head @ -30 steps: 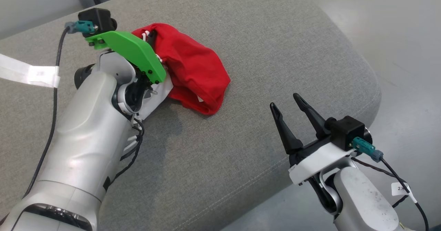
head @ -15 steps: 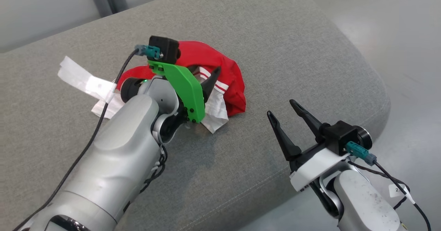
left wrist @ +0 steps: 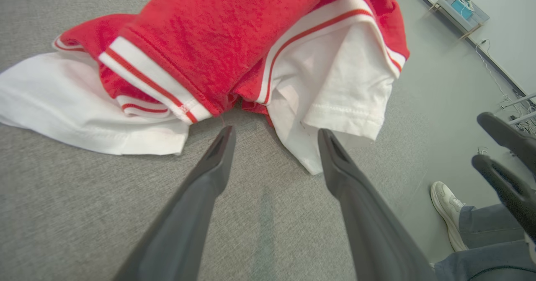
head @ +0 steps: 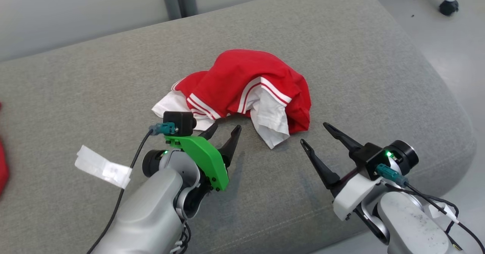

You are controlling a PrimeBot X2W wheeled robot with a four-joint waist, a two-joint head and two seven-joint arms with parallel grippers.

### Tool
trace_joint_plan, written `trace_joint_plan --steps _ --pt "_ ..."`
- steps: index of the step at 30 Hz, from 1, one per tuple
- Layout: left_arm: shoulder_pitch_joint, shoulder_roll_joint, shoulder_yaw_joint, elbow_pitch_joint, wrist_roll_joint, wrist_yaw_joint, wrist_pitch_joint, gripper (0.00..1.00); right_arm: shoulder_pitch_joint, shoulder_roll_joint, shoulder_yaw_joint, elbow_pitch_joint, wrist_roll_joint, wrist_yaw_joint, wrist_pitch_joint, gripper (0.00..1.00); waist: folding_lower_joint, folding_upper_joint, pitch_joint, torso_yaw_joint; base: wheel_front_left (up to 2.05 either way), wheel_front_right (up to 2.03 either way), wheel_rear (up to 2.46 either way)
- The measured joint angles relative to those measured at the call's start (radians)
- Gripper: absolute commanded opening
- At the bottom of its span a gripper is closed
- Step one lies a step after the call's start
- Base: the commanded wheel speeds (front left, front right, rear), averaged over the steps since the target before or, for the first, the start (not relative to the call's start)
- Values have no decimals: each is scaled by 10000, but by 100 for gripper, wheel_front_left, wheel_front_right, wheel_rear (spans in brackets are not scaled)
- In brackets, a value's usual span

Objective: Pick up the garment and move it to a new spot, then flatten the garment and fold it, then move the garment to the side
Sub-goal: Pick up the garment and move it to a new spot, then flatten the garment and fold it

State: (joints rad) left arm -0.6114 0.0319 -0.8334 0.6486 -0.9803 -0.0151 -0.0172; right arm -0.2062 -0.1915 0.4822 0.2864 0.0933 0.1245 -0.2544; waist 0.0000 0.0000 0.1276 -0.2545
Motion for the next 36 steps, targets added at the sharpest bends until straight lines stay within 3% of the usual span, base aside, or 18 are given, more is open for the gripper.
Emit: trace_joint_plan --steps 5,13,20,28,36 --pt "625 27 -58 -215 21 184 -740 100 -149 -276 -79 821 -272 0 0 100 0 0 -188 671 0 0 0" --pt "1064 35 -364 -364 1114 698 -2150 100 -187 -284 -439 1676 -217 -21 0 100 0 0 -460 1798 0 0 0" --pt "1789 449 -378 -523 1622 1045 -2313 100 -191 -282 -915 2230 79 -334 0 100 0 0 -689 2802 0 0 0" --pt "2735 1097 594 -951 1827 1218 -2345 100 -372 -201 -1108 2918 190 -552 0 100 0 0 -813 3816 0 0 0" --pt "3300 1202 1770 -1958 1971 1312 -2345 100 -725 -203 -1327 3567 270 -732 0 100 0 0 -815 4370 0 0 0"
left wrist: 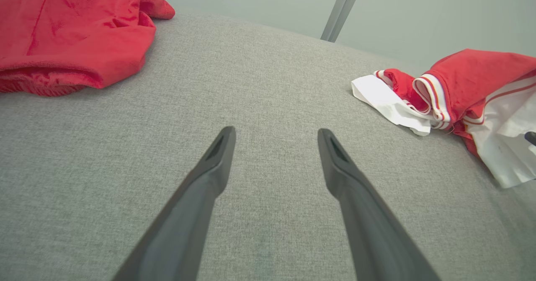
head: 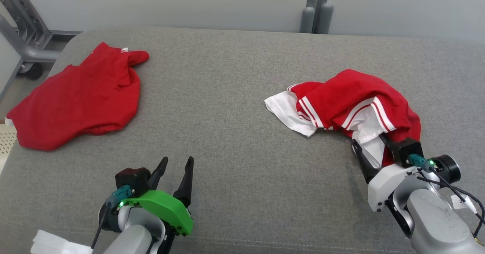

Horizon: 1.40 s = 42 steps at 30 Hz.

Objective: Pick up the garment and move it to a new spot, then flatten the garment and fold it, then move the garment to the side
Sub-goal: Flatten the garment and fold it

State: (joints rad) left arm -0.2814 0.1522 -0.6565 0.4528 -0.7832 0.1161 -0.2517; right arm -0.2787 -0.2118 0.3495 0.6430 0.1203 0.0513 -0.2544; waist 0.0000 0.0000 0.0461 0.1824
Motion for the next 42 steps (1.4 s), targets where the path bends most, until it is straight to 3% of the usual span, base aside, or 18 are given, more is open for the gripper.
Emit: trace_joint_plan --steps 1,4,6,7,8,9,10,13,16,20,24,30,34,37,38,42 --pt "81 27 82 -96 67 2 0 100 -40 -10 -33 71 0 -4 0 100 0 0 -2 18 0 0 0" --pt "355 75 280 -295 215 2 2 100 -78 -44 -44 291 0 -6 15 77 0 0 -5 23 0 0 0" --pt "505 98 451 -449 351 2 0 100 -87 -48 -40 426 0 -6 29 68 1 0 -7 7 0 0 0" --pt "587 125 577 -525 407 2 0 100 -111 -36 -21 476 0 -4 29 48 1 0 -9 -16 0 0 0" --pt "652 167 688 -594 460 2 0 100 -155 -19 -19 533 0 -8 31 35 1 0 -12 -48 0 0 0" --pt "713 209 765 -662 514 19 0 100 -206 -10 -25 571 0 -27 31 5 0 0 -14 -83 0 0 0" --pt "821 217 867 -782 583 33 2 100 -297 -13 -36 633 0 -94 31 0 0 0 -18 -152 0 0 0" --pt "988 180 892 -928 690 33 2 100 -326 -8 -63 748 44 -88 31 0 0 0 -42 -227 0 0 0" --pt "1127 113 865 -1035 800 33 0 100 -327 230 -67 744 389 184 50 0 0 0 -46 -231 0 0 0" --pt "1188 -105 815 -1087 1018 33 0 100 -338 1116 305 474 1078 713 169 0 1 0 -70 -106 0 0 0" --pt "1209 -251 876 -1151 1118 33 0 100 -543 1929 1018 -2 1661 834 420 0 0 0 -141 110 0 0 0" --pt "1396 -456 823 -1164 1195 33 2 100 -1205 1718 1716 -594 2556 796 930 0 1 0 -242 488 0 0 0" --pt "1485 -662 686 -1158 1231 33 2 100 -2127 1639 2671 -1467 3894 792 1584 0 0 0 -318 984 0 0 0" --pt "1488 -723 621 -1149 1283 33 0 100 -2502 1578 2765 -1944 4792 792 1739 0 0 0 -343 1218 0 0 0" --pt "1490 -765 566 -1126 1285 33 0 100 -2897 1519 2754 -2265 5626 792 1908 0 1 0 -366 1466 0 0 0" --pt "1503 -815 518 -1091 1283 29 0 100 -3465 1501 2257 -2337 6527 790 2038 0 0 0 -404 1851 0 0 0"
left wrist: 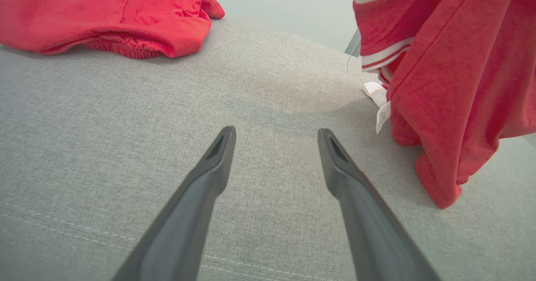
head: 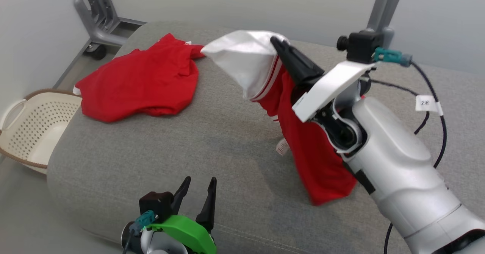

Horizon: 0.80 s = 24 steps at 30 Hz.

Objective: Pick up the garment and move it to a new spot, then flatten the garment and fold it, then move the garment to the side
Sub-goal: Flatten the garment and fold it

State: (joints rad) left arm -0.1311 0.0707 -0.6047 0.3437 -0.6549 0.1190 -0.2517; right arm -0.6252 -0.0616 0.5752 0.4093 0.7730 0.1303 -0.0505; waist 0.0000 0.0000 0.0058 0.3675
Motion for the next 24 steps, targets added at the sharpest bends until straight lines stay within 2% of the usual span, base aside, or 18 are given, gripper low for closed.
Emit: trace_joint_plan --steps 2,6,10,16,21,24 --pt "28 -17 -27 27 0 0 0 100 -415 -21 -299 8 479 -46 59 0 0 0 -29 252 0 0 0" --pt "234 -21 165 21 -4 0 2 100 -1267 -29 -522 251 1183 -443 265 0 0 0 -111 684 0 0 0" --pt "445 -15 341 -31 -4 0 0 100 -1440 17 -546 863 1407 -675 506 0 0 0 -257 761 0 0 0" --pt "594 -17 591 -159 -2 0 0 100 -680 -40 -805 1898 1112 -951 794 0 0 0 -318 199 0 0 0" --pt "612 -19 658 -228 46 0 0 100 -360 -619 -1160 2270 1120 -1143 796 0 0 1 -274 -412 0 0 0" --pt "612 -19 729 -278 107 -2 0 100 -319 -754 -1267 2341 1189 -1143 796 0 0 0 -232 -804 0 0 0"
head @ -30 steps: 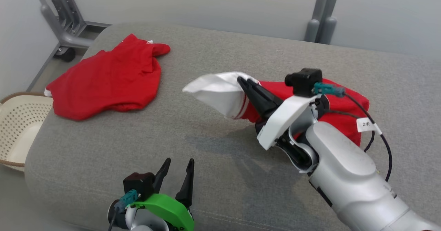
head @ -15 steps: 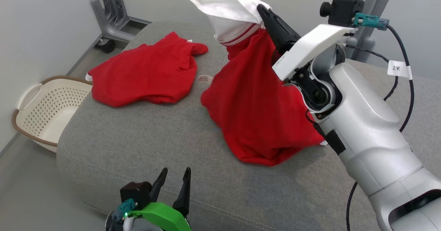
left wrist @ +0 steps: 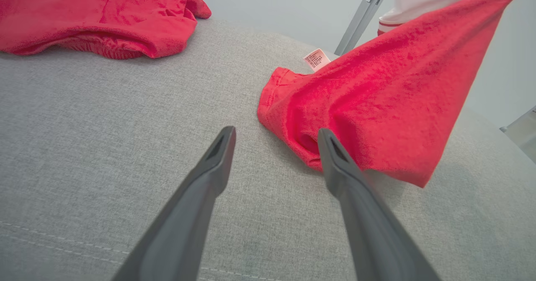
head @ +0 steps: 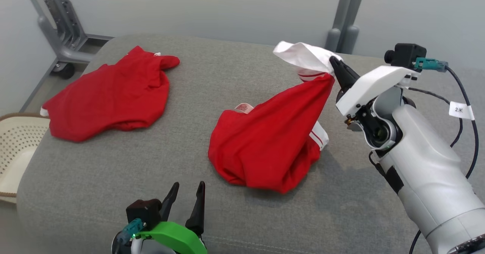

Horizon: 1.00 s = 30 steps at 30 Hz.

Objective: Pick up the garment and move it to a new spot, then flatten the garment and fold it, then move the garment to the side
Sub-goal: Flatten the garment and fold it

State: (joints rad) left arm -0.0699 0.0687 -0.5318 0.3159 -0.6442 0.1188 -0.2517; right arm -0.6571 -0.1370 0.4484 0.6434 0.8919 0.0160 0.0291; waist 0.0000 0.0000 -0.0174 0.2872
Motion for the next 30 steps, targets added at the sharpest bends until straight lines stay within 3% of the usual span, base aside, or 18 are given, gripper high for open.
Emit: trace_joint_plan --steps 15,30 --pt "-1123 242 -130 167 384 -385 219 100 2100 -222 -543 339 779 362 -295 0 0 0 339 -1713 0 0 0" --pt "-2411 311 -857 92 667 -922 1381 100 3655 -282 -1448 815 1476 366 -1233 0 0 0 802 -3119 0 0 0"
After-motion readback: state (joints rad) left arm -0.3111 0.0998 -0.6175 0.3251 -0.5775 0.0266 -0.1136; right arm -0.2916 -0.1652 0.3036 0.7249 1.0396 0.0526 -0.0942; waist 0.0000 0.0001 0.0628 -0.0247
